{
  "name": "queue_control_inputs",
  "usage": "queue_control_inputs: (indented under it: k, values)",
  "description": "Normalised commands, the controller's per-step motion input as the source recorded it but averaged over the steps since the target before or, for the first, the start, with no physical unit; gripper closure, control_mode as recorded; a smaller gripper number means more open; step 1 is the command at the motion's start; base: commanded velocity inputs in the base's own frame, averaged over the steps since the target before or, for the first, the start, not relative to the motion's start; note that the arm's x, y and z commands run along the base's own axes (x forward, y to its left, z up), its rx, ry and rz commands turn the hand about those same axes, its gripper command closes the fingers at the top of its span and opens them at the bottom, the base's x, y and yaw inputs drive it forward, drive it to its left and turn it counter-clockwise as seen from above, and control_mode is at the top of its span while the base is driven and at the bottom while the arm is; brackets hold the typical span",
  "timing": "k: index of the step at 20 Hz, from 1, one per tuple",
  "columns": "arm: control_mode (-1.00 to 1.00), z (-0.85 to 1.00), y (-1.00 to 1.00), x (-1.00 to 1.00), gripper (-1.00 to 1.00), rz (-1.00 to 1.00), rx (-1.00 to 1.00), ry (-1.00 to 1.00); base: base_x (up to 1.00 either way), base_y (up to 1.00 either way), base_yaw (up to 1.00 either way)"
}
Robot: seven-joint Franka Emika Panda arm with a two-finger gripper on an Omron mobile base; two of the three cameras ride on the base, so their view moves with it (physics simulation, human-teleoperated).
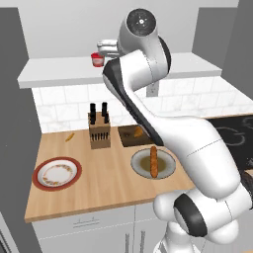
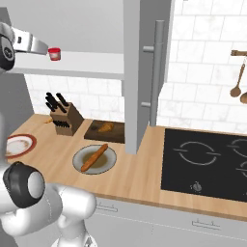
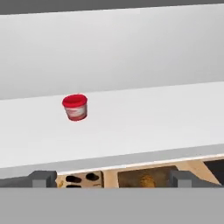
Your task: From the different types of pastries on the counter, select a croissant and place it on the cutting board. Then retrieve a jar of jam from the cabinet and place it alongside the croissant on the cutting board.
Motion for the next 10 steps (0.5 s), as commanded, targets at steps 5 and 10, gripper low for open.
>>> queue_control_inputs:
  k: [5, 10]
  values:
    - [-1.00, -0.27, 0.11, 0.47, -1.00, 0.00, 0.00, 0.07, 0.00, 0.00, 0.00]
    - [-1.00, 0.06, 0.19, 0.20, -1.00, 0.02, -0.08, -0.23, 0.00, 0.00, 0.00]
